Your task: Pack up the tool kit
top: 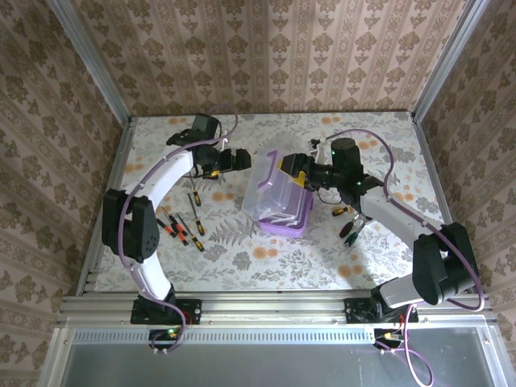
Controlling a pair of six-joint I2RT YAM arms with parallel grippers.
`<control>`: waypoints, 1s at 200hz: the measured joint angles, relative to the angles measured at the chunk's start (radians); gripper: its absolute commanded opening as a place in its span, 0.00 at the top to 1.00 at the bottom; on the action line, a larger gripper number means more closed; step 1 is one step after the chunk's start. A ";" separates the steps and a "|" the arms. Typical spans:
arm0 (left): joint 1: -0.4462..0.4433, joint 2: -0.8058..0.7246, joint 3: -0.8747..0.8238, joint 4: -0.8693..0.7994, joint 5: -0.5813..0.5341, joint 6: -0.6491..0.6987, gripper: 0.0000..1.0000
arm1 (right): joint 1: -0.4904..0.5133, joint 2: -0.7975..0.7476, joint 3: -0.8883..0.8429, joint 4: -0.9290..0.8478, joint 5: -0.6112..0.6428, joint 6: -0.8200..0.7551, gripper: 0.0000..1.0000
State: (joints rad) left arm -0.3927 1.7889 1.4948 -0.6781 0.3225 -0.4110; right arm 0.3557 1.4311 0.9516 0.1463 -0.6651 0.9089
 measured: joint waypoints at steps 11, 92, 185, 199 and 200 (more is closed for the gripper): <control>0.000 0.014 0.003 -0.016 -0.020 0.005 0.00 | 0.010 0.008 0.018 -0.001 0.000 -0.001 0.17; 0.026 0.056 0.035 -0.083 -0.151 0.034 0.00 | 0.082 0.116 0.166 -0.028 0.000 -0.024 0.18; 0.043 0.055 0.035 -0.081 -0.132 0.038 0.00 | 0.089 0.132 0.241 -0.171 0.031 -0.100 0.17; 0.043 0.055 0.035 -0.081 -0.125 0.038 0.00 | 0.089 0.132 0.253 -0.199 0.048 -0.117 0.17; 0.043 0.055 0.035 -0.081 -0.125 0.038 0.00 | 0.089 0.131 0.254 -0.202 0.050 -0.119 0.17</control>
State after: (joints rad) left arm -0.3496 1.8435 1.5295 -0.7589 0.1978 -0.3729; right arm 0.4442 1.5623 1.2057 -0.0559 -0.6151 0.7898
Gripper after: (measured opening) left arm 0.999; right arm 0.826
